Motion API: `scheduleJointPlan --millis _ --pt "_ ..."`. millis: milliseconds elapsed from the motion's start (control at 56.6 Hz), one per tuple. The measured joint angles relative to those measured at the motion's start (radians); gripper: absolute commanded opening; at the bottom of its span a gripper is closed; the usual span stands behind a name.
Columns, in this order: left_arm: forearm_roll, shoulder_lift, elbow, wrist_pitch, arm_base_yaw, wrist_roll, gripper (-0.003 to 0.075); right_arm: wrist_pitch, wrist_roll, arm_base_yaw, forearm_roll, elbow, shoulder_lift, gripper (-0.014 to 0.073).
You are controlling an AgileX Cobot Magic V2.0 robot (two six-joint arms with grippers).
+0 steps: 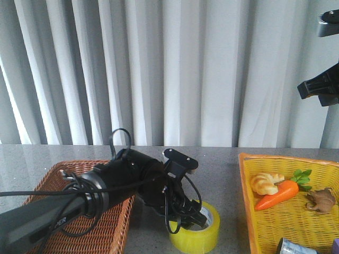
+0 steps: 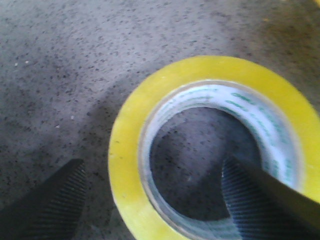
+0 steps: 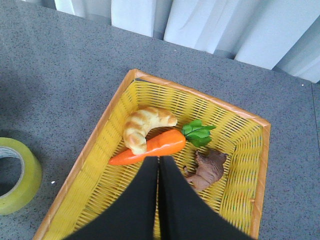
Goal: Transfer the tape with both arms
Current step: 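Reach the left gripper to the tape roll and grasp its rim, then lift the tape roll with the left gripper over the brown basket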
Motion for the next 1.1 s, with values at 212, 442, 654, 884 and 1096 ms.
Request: scheduleJointPlan --millis 212,442,654,884,1096 --pt "0.047 0.038 -0.001 -0.028 0.000 -0.121 0.0363 0.000 0.000 0.000 0.000 0.000 0.000 -0.0008" --pt "0.048 0.048 -0.002 -0.045 -0.001 -0.179 -0.0008 0.000 0.000 0.000 0.000 0.000 0.000 -0.0008" --pt "0.056 0.048 -0.061 0.001 -0.001 -0.182 -0.0007 0.000 0.003 0.000 0.000 0.000 0.000 -0.0008" --pt "0.104 -0.050 -0.199 0.090 -0.001 -0.183 -0.0004 0.003 0.003 0.000 0.000 0.000 0.000 -0.0008" --pt "0.379 -0.176 -0.220 0.167 0.004 -0.263 0.0001 0.003 0.003 0.000 0.000 0.000 0.000 -0.0008"
